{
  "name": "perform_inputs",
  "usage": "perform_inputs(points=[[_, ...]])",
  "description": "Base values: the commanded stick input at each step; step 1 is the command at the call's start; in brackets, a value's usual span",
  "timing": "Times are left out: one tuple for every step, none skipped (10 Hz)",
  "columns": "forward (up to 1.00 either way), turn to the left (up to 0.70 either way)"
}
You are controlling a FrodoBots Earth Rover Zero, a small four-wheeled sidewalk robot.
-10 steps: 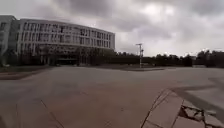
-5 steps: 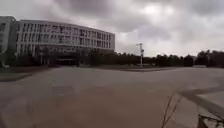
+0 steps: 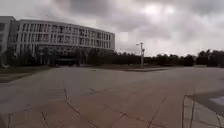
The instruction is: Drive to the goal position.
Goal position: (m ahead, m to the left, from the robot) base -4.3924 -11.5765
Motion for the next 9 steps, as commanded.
perform_inputs(points=[[0.70,0.29],[0.70,0.35],[0.70,0.33],[0.70,0.28],[0.70,0.02],[0.70,0.00],[0.70,0.00],[0.70,0.00],[0.70,0.00]])
